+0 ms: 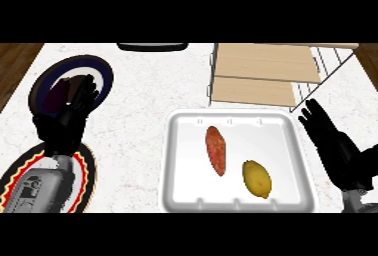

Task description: Pick the sweet potato from the tray and place it in the tiered shelf

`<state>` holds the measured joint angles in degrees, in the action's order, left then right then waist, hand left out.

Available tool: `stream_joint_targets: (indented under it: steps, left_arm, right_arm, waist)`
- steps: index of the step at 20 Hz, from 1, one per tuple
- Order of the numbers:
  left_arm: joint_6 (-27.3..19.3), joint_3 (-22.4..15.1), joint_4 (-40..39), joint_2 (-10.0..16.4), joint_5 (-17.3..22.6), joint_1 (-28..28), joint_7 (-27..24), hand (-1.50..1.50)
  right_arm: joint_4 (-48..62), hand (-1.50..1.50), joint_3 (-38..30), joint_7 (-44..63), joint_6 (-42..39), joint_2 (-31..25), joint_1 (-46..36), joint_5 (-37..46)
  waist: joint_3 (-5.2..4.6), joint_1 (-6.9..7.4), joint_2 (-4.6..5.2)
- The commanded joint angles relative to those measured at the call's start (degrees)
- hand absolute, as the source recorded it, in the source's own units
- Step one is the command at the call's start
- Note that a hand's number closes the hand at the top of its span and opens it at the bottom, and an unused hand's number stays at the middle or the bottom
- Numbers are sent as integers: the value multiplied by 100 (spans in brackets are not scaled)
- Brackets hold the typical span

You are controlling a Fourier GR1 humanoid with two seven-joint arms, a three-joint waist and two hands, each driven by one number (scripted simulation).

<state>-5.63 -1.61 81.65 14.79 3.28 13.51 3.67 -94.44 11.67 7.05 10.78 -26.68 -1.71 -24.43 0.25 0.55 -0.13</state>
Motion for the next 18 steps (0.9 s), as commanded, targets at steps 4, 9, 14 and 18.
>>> stream_joint_targets:
  steps: [4,9,14,18]
  left_arm:
    - [83,263,-260,12,353,-577,763,0]
    - [266,178,-577,-266,649,-1101,1012,0]
    - [485,311,-334,-168,728,-1358,1107,0]
    - [538,343,-231,-164,772,-1452,1120,0]
  right_arm:
    - [58,150,-614,-696,147,-390,-489,654]
    - [1206,150,-376,283,784,-854,-213,1669]
    - [2009,-150,-552,-1224,-246,-330,-561,1545]
    - [1139,-150,-276,-931,-950,-629,-256,1424]
  waist:
    - [-24,-5,10]
    - [-31,76,50]
    - [-22,-9,17]
    - [-25,-18,6]
